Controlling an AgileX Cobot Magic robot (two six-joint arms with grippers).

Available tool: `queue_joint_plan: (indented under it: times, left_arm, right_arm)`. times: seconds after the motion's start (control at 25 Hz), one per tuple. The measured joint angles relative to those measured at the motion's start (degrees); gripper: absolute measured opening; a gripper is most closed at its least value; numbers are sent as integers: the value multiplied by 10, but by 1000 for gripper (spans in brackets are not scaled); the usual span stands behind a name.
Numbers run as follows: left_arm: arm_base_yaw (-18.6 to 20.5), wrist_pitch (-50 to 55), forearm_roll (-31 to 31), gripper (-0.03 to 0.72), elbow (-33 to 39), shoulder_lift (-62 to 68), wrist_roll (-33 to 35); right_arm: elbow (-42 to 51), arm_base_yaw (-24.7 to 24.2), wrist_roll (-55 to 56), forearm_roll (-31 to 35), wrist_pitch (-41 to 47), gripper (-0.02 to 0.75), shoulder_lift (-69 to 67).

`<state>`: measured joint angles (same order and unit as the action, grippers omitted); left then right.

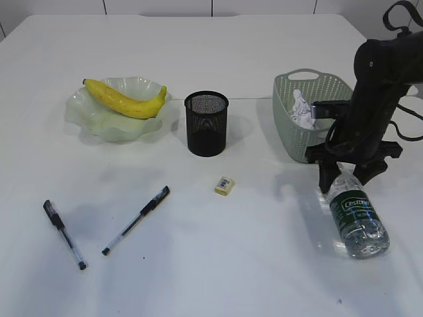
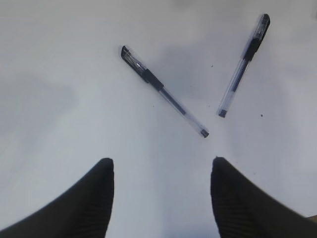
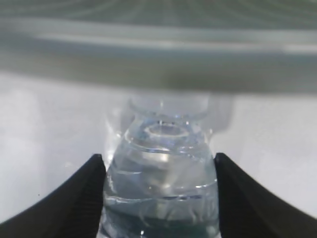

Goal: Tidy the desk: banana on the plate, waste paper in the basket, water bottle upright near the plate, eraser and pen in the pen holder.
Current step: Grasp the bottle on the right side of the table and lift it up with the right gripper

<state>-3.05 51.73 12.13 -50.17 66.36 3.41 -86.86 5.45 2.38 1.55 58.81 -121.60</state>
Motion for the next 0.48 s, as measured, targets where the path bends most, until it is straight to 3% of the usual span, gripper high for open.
queue_joint_plan:
  times: [0.2, 0.48]
  left_arm:
    - [0, 0, 0, 434, 0, 0, 0]
    - [0, 0, 0, 434, 0, 0, 0]
  right_arm:
    - [-1, -1, 2, -1, 2, 407, 0]
    - [-1, -1, 5, -2, 14, 361, 0]
